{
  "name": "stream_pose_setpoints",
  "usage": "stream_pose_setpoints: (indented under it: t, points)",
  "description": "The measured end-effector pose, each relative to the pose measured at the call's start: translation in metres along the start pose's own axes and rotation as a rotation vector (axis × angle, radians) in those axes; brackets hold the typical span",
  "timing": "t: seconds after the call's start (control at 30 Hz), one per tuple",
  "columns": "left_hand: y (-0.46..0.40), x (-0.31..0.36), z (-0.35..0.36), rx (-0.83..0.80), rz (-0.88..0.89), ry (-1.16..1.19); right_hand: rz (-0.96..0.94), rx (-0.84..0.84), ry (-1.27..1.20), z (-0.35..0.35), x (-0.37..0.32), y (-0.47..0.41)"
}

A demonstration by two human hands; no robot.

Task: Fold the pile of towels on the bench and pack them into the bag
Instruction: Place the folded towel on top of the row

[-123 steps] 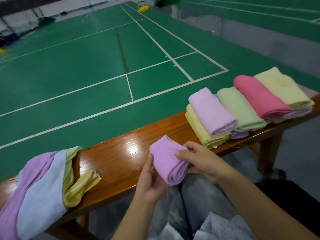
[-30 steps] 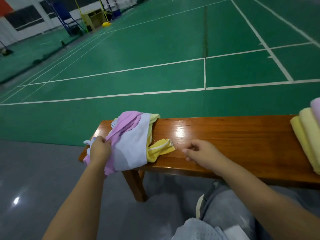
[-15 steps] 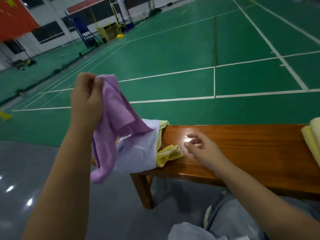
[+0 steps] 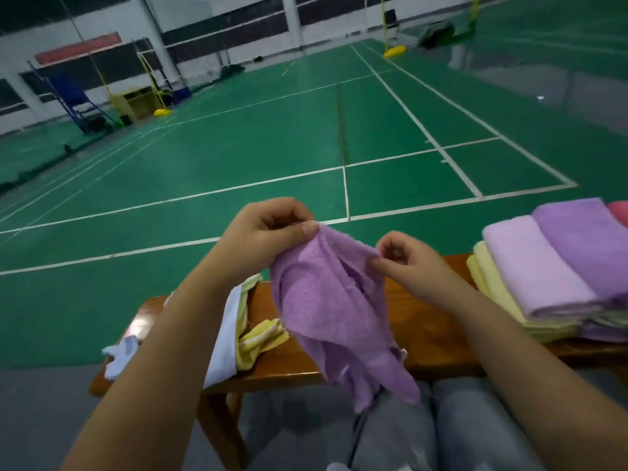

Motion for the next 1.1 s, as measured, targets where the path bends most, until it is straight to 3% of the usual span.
stream_pose_setpoints:
  t: [0.23,0.43,0.5,0.63,0.73,0.83,1.0,1.1]
  points:
    - [-0.042,0.007,0.006,0.084,0.020,0.122,-0.169,0.282,-0.048,-0.090,-0.039,0.010]
    - [-0.062,0.008,0.016,0.164,-0.038,0.208,-0.154,0.527,0.171,-0.105,-0.044,0.005]
    - [-0.062,0.001,0.028,0.142,-0.076,0.206,-0.164,0.475,0.123,-0.090,-0.041,0.013]
    - [-0.059,-0.018,0.051,0.092,-0.122,0.310,-0.116,0.154,0.053,-0.029,-0.033,0.020]
    - [-0.055,-0.022,0.058,0.040,-0.072,0.281,-0.116,0.188,0.165,-0.018,-0.022,0.013]
    - [-0.051,-0.023,0.047,0.035,-0.018,0.146,0.007,0.275,0.318,-0.029,0.000,0.006]
    - [-0.044,-0.046,0.014,0.180,-0.072,0.031,0.201,0.186,0.345,-0.039,0.042,0.003]
    - [-0.038,-0.064,0.001,0.265,-0.161,-0.005,0.233,0.238,0.384,-0.051,0.055,0.004]
Point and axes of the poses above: each hand's wrist, its own y-axis away from the middle knuckle, its own z-axis out of the palm, x = y × z, the point moved 8 cm from there along -y, towards the middle knuckle, and after that the axes turned 12 degrees about z, right-handed, at the moved point
